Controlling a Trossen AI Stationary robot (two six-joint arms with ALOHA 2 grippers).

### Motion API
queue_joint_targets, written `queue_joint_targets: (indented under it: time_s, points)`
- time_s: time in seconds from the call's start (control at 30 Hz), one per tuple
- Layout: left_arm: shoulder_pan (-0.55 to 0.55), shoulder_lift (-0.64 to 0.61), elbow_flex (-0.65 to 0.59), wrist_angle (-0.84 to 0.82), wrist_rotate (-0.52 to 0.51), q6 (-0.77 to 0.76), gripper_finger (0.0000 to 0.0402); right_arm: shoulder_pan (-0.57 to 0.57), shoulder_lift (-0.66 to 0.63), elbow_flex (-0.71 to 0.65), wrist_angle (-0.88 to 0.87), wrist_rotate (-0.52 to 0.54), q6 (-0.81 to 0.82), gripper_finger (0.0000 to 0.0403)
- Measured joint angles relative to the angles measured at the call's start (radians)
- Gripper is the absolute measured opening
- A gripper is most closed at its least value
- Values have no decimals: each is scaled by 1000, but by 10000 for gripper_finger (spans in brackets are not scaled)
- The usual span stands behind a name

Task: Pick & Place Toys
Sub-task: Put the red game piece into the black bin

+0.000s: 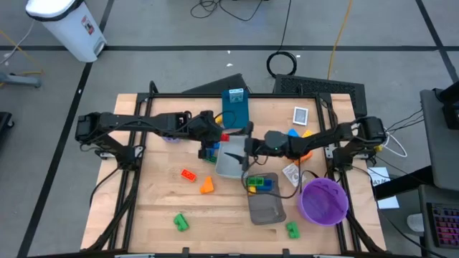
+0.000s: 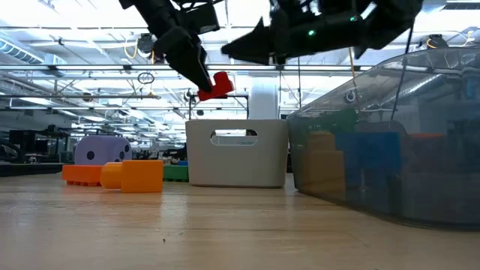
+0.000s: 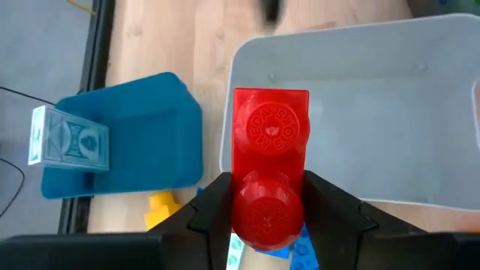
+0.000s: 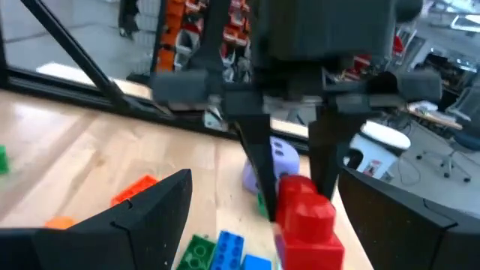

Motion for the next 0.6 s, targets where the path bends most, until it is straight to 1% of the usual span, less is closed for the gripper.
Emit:
queue_joint_targets:
  time_s: [0.23,0.33,0.6]
  points:
    - [-29,0,0,5,-64,20,147,-56,41,9,-1,-1,80,325]
    - [-36,0,0,32,-67,25,147,-70,56,8,-2,-2,85,325]
    - [-39,0,0,34,-66,44,147,-80,67,8,0,-3,88,323]
